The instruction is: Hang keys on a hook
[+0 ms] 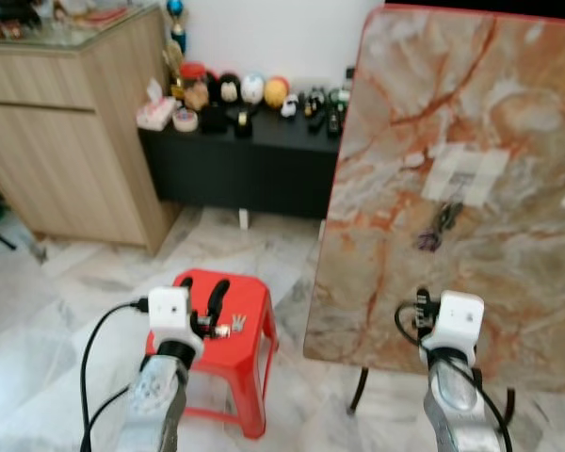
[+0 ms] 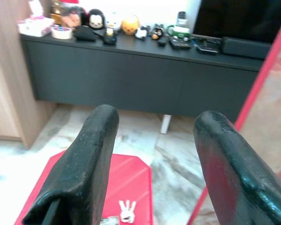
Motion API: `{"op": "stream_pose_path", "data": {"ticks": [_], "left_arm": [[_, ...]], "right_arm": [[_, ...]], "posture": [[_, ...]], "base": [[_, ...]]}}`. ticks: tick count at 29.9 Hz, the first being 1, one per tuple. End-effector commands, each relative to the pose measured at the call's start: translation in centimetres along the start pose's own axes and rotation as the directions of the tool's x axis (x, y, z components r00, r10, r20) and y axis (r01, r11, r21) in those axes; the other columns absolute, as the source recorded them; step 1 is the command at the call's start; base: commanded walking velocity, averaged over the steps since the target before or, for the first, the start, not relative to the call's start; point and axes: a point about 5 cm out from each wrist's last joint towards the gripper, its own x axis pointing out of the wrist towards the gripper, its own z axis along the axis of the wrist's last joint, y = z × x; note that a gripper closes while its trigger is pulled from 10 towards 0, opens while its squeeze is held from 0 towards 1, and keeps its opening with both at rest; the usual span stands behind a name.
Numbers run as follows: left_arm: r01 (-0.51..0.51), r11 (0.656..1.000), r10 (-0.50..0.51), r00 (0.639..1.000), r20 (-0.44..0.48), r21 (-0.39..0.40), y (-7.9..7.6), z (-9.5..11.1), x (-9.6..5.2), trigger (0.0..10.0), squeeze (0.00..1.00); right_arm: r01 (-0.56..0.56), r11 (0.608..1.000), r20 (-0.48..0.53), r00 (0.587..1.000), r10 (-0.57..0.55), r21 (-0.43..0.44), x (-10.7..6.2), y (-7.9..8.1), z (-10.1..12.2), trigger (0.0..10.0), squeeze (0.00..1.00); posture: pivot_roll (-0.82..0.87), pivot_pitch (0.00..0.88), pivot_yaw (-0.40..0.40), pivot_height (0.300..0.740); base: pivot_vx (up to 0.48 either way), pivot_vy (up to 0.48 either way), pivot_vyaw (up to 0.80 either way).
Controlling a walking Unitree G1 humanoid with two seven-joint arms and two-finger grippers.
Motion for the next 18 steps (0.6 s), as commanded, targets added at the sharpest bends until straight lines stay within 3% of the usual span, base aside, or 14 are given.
{"op": "stream_pose_path", "data": {"ticks": [1,6,11,14,18], "left_arm": [[0.002,1.000,-0.002,1.000,-0.019,-0.005,0.0,-0.4,0.1,10.0,0.00],[-0.005,1.000,0.004,0.999,-0.043,-0.006,0.1,-1.0,0.2,10.0,0.00],[-0.039,0.999,0.036,0.997,-0.074,-0.037,0.4,-1.8,-0.5,10.0,0.00],[-0.035,0.999,0.032,0.995,-0.090,-0.030,0.5,-2.2,-0.8,10.0,0.00],[-0.061,0.998,0.062,0.983,-0.176,0.012,2.0,-4.0,-1.3,10.0,0.00]], "right_arm": [[-0.046,0.999,-0.111,0.993,0.047,0.012,-0.5,0.3,-2.5,10.0,0.00],[-0.115,0.993,-0.224,0.967,0.119,0.031,-1.3,1.4,-4.8,10.0,0.00],[-0.114,0.993,-0.373,0.922,0.107,0.002,-2.8,1.0,-7.9,10.0,0.00],[-0.112,0.994,-0.400,0.910,0.108,0.013,-3.1,1.0,-8.4,10.0,0.00],[-0.123,0.992,-0.480,0.869,0.118,0.020,-4.3,1.2,-10.0,10.0,0.00]], "posture": [[0.02,0.000,-0.055,0.740],[0.03,0.000,-0.065,0.740],[0.03,0.000,-0.070,0.740],[0.03,0.000,-0.070,0.740],[0.02,0.000,-0.062,0.740]], "base": [[0.000,0.000,0.00],[0.000,0.000,0.00],[0.000,0.000,0.00],[0.000,0.000,0.00],[0.000,0.000,0.00]]}}
